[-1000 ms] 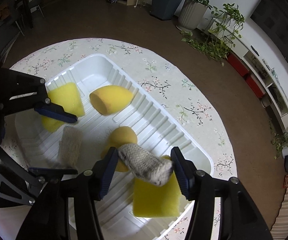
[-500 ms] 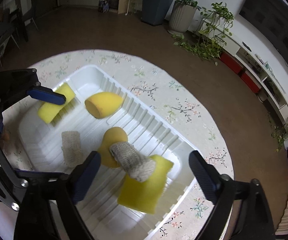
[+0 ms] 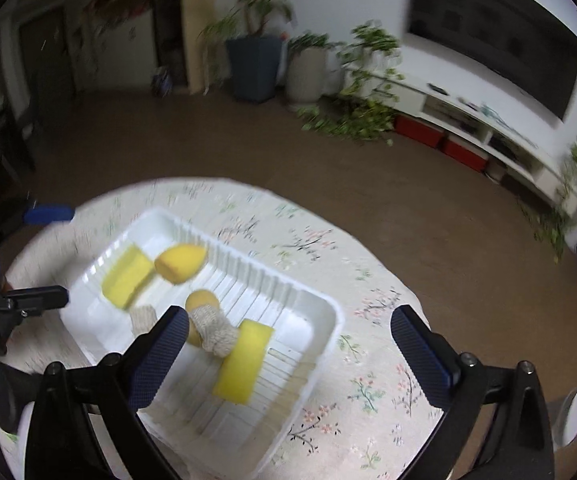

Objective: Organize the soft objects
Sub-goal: 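Move both tools back to the green cloth and tissue packs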

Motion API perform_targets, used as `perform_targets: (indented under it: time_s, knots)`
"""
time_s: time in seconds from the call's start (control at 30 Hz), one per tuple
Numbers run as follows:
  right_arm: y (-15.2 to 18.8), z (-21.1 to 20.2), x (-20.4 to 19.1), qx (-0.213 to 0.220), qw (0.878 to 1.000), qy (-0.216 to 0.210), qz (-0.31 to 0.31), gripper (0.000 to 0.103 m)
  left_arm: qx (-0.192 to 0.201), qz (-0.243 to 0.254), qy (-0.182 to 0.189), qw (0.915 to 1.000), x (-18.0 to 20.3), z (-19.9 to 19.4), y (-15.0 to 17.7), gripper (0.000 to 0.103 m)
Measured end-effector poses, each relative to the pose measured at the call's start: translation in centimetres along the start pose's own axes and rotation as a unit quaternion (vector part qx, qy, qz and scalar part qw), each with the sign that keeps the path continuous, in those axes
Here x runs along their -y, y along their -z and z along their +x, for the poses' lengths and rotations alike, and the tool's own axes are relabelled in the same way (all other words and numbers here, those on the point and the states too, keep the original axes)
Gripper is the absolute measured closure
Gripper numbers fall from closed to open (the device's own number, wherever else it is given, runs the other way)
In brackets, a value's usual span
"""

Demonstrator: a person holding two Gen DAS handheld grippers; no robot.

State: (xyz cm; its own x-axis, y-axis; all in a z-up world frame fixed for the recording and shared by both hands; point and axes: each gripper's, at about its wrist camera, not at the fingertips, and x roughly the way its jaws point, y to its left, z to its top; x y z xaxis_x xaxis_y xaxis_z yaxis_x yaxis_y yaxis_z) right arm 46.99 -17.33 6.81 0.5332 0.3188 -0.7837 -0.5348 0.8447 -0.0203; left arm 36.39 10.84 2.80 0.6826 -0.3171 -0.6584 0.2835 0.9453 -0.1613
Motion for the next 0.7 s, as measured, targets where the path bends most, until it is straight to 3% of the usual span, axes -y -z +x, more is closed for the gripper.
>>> perform_targets:
  time_s: [0.27,0.7]
  knots:
    - [4.3,-4.7,2.7,0.03,0.996,0.005,0.078,0.0,0.02,-0.048,-0.012,0.9986,-1.0,-4.5,4.2,0.0]
    - [16.0,-10.0,1.1,0.041,0.989,-0.01,0.143,0.0,0.039,-0.078,-0.026,0.9959,1.3,-12.8,14.0,0.0]
